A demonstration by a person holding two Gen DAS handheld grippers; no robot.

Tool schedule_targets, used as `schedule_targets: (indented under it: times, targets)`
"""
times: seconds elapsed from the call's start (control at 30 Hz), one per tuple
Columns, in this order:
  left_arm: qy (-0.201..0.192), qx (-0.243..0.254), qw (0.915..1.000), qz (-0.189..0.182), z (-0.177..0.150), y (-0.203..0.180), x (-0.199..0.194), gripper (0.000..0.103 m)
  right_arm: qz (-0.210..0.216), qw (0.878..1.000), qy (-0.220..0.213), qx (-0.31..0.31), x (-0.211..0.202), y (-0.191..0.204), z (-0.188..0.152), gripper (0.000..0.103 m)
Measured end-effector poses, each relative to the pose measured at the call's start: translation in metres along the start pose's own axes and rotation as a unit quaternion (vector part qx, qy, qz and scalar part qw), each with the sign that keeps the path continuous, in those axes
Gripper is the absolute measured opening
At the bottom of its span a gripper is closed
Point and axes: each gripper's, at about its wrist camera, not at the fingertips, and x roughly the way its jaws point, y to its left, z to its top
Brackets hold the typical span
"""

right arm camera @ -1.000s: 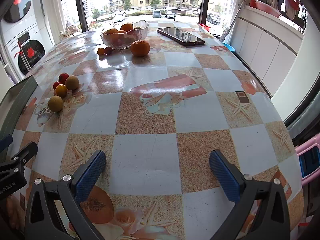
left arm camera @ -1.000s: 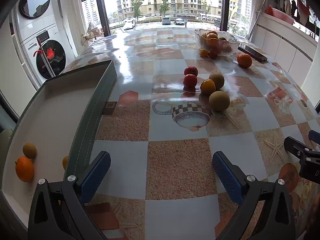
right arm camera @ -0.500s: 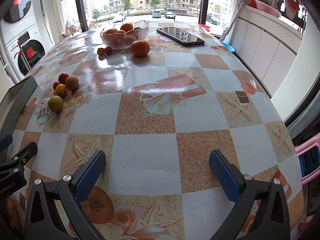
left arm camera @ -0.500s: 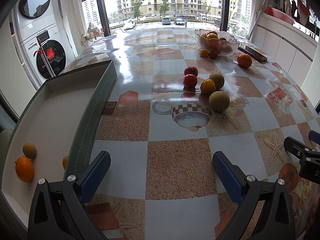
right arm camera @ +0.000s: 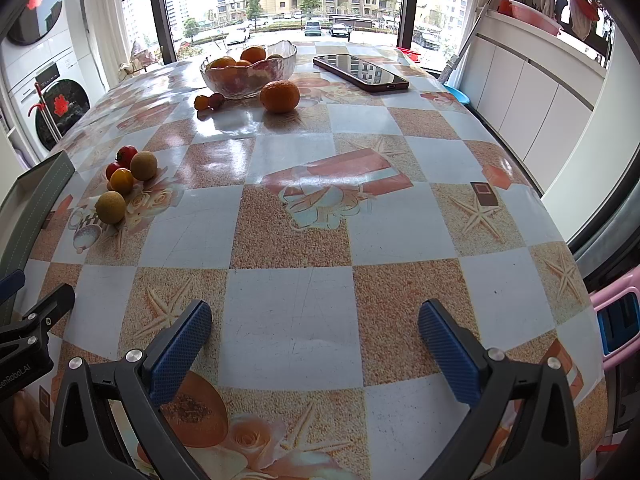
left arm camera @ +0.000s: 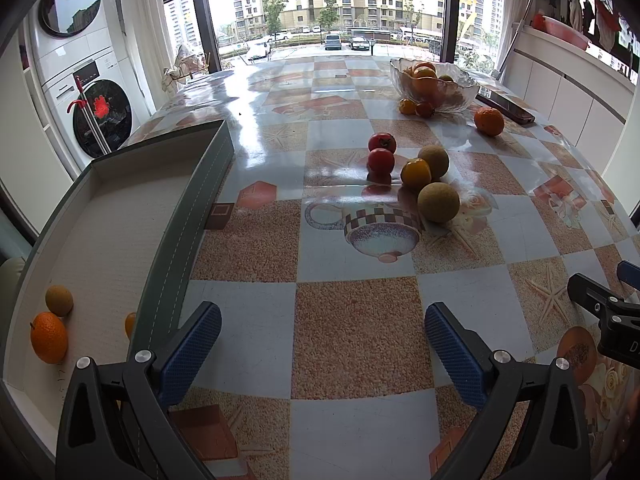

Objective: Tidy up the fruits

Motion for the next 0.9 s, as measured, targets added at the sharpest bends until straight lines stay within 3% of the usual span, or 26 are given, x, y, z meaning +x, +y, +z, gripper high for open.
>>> schedule_targets:
  times: [0.2,0.4,0.53,0.9]
  targets:
    - [0.0,0.0,1.0,0.0,0.0,0.0,0.0,0.102,0.001,1.0,0.009,-0.001,0.001,0.0,0.002,0.103]
    - [0.0,0.0,1.0,-0.001,0.0,0.0,0.0,0.102,0.012,0.996,0.085,-0.011,0.011,0.0,0.023,0.103]
    - [0.0,0.0,1.0,-0.001,0.0,0.0,0.0,0.102,0.034,0.994,0.104,-0.001,0.025,0.0,0.048,0.103]
    - [0.001,0.001,1.0,-0.003,0.0,0.0,0.0,0.102,0.01,0.998,0.066,0.018,0.086,0.025,0.137,0.099]
